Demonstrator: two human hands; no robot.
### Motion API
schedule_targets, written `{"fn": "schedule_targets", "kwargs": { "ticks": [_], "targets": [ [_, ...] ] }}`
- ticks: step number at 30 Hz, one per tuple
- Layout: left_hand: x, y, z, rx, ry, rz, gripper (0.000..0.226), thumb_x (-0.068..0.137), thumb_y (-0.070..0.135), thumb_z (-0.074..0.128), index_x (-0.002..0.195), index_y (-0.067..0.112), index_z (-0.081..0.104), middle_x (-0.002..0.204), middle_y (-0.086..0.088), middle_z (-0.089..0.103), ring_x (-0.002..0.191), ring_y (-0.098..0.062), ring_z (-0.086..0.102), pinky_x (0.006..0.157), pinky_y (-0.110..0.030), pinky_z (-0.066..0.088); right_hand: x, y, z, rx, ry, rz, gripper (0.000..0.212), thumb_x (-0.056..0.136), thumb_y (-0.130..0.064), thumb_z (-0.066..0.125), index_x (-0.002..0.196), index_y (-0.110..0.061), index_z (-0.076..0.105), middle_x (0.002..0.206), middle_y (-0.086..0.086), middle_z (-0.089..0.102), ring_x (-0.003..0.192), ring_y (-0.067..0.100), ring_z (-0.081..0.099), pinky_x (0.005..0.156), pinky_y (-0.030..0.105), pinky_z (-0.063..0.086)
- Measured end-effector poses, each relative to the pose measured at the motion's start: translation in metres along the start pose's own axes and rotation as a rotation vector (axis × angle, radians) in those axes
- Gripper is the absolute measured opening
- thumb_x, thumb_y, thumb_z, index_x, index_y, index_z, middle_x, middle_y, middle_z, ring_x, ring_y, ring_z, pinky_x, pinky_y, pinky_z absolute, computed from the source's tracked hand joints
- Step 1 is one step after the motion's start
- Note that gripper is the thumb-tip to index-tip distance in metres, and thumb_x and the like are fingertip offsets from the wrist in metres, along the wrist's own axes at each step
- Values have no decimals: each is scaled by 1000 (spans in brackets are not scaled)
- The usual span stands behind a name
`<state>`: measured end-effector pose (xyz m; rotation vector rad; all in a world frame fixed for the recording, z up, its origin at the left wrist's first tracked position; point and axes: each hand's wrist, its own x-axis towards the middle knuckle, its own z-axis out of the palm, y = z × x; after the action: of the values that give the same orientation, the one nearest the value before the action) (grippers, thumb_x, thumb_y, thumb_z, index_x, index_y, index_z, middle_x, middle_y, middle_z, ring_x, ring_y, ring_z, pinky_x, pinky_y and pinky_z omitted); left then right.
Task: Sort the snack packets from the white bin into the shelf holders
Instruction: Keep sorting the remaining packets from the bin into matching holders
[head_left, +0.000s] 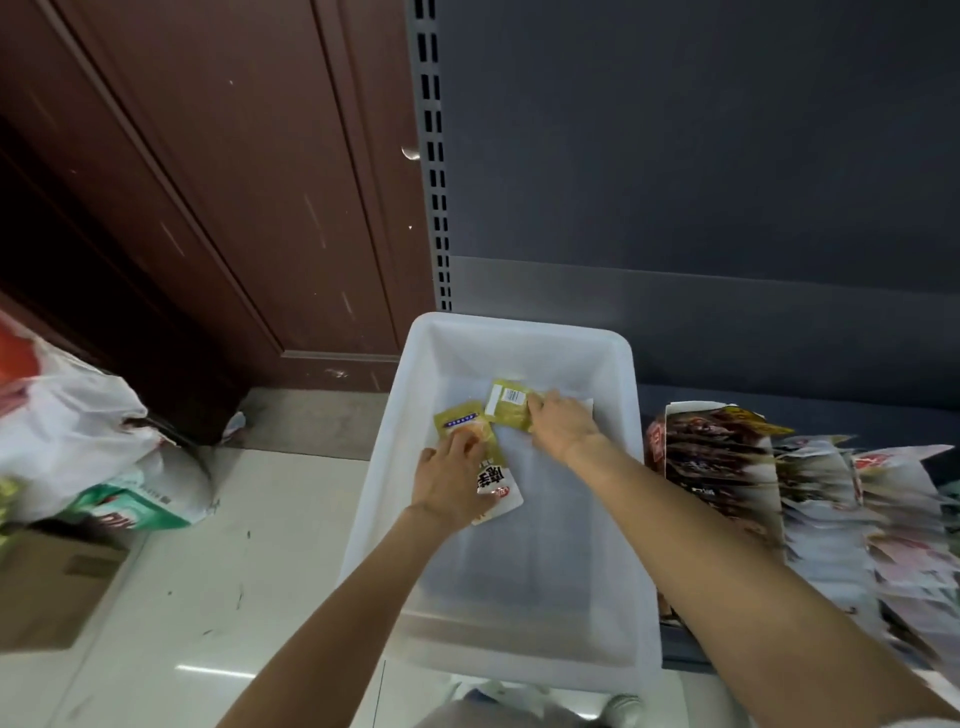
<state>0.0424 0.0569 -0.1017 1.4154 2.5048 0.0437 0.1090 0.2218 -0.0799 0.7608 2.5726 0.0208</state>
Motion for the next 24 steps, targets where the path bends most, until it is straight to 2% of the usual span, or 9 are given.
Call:
{"fn": "schedule_targets", "kwargs": {
  "ticks": [2, 4, 7, 10, 12, 14, 18, 21, 24],
  "targets": [
    [0, 1, 1, 2, 10, 7, 67, 83, 57, 55, 137, 22, 36, 146, 3, 27, 134, -17, 29, 101, -34, 31, -10, -9, 1, -72, 61, -35, 42, 97, -6, 38, 137, 3, 33, 127, 23, 51, 114, 34, 56, 88, 40, 47],
    [-1, 3, -1, -11, -4, -3, 65, 83, 55, 58, 135, 21, 38, 146, 3, 28, 134, -18, 30, 102, -34, 30, -22, -13, -4, -198, 228, -98, 39, 87, -12, 58, 120, 8, 50, 103, 22, 67, 93, 30, 68, 71, 32, 53],
    [-3, 7, -15, -117, 6, -70, 61, 81, 46, 62, 134, 22, 42, 141, 3, 37, 130, -19, 36, 99, -33, 32, -43, -12, -31, -149, 311, -96, 29, 86, -10, 55, 114, -5, 50, 97, 10, 71, 89, 29, 69, 67, 28, 45],
    [-16, 20, -44, -360, 477, -100, 38, 79, 34, 54, 113, 18, 55, 111, -1, 57, 100, -24, 54, 80, -33, 39, -78, 8, -61, 152, 413, 29, 25, 94, -16, 45, 118, -13, 48, 97, 9, 69, 92, 33, 65, 64, 31, 34],
    [-28, 37, -72, -540, 800, 55, 28, 77, 29, 51, 102, 17, 53, 101, 2, 58, 90, -18, 51, 76, -28, 37, -112, 32, -66, 426, 518, 13, 25, 94, -23, 49, 117, -21, 57, 81, 2, 68, 77, 26, 65, 60, 31, 33],
    [-35, 58, -100, -501, 773, 307, 33, 79, 30, 54, 110, 19, 53, 111, 3, 57, 102, -15, 48, 85, -27, 34, -150, 59, -63, 744, 497, -145, 22, 93, -25, 57, 113, -29, 65, 72, -13, 66, 62, 10, 62, 57, 29, 42],
    [-22, 103, -125, -222, 506, 671, 39, 81, 45, 57, 115, 26, 58, 107, 9, 61, 111, -12, 48, 109, -38, 22, -206, 109, -51, 1021, 514, -224, 24, 86, -25, 67, 109, -33, 69, 97, -20, 70, 88, 4, 67, 75, 27, 54],
    [-6, 141, -126, -231, 519, 773, 25, 83, 45, 57, 98, 26, 62, 86, 11, 62, 89, -13, 55, 102, -33, 26, -234, 145, -40, 1294, 539, -123, 36, 72, -27, 74, 107, -34, 66, 86, -11, 73, 84, 4, 68, 70, 18, 53],
    [8, 185, -128, -316, 577, 814, 18, 85, 40, 60, 94, 24, 63, 86, 10, 60, 84, -11, 53, 93, -29, 32, -251, 179, -17, 1467, 531, -49, 37, 74, -7, 74, 107, -22, 65, 86, -10, 73, 82, 0, 66, 72, 14, 49]
  ]
}}
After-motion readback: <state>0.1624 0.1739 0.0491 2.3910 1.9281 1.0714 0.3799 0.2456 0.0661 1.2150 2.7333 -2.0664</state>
